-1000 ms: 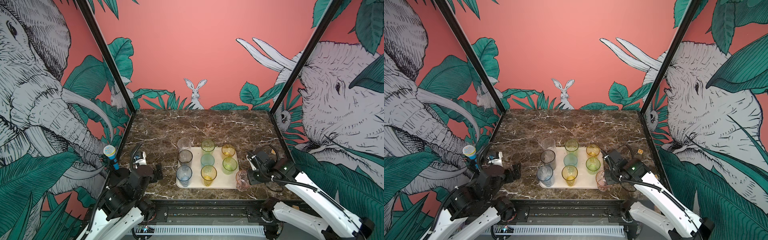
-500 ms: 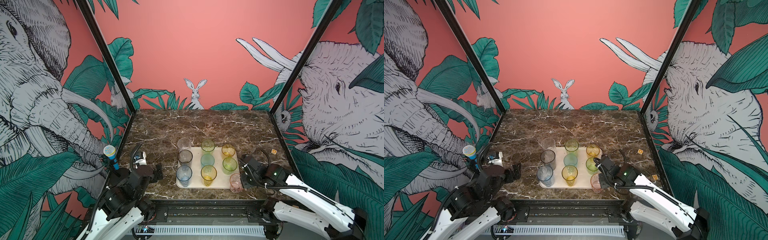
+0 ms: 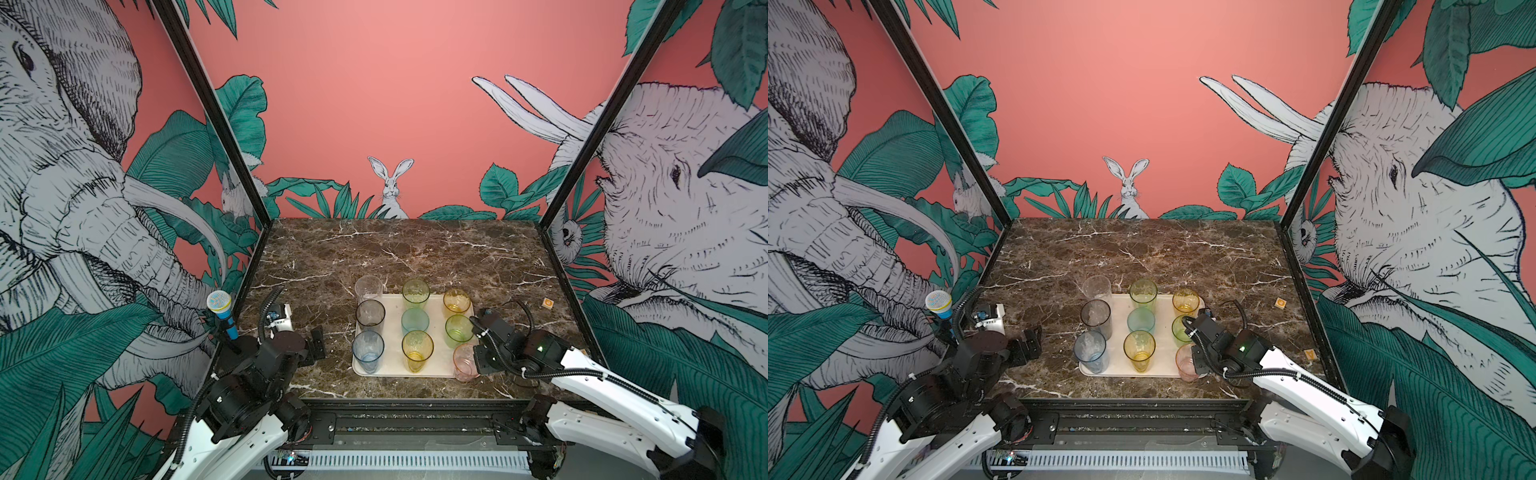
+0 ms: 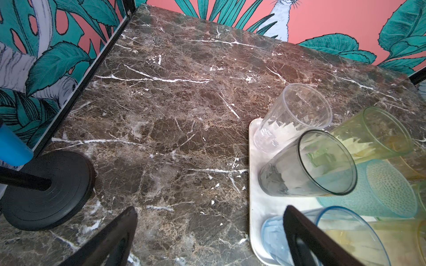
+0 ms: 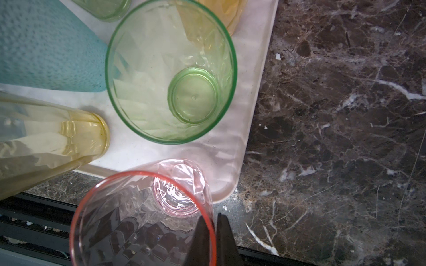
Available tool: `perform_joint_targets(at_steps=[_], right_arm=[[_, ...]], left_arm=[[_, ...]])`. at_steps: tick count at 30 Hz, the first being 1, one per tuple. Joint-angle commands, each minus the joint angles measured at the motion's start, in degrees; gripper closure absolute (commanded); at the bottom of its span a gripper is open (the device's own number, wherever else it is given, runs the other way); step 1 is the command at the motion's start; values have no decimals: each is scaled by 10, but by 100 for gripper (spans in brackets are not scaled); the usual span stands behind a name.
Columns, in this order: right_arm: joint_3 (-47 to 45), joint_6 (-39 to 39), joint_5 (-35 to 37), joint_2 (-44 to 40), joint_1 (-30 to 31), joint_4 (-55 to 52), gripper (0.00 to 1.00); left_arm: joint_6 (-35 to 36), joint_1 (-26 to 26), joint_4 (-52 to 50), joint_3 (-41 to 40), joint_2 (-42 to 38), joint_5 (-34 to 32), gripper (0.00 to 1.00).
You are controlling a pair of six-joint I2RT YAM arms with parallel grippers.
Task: Place the glasses into the tray
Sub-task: Place the glass on the tray.
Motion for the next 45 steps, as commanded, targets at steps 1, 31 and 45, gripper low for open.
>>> perform_joint_targets(at_steps=[1,31,45], right_arm=[[-5,15,16,-1,4,22,100],[-27,35,38,16,4,62,100],[-32,38,31,31,4,68,100]], left_arm=[[-12,2,3,-9,-4,-2,1],[-14,2,1,-9,-7,0,0],[-16,2,0,-10,-7,0,1]])
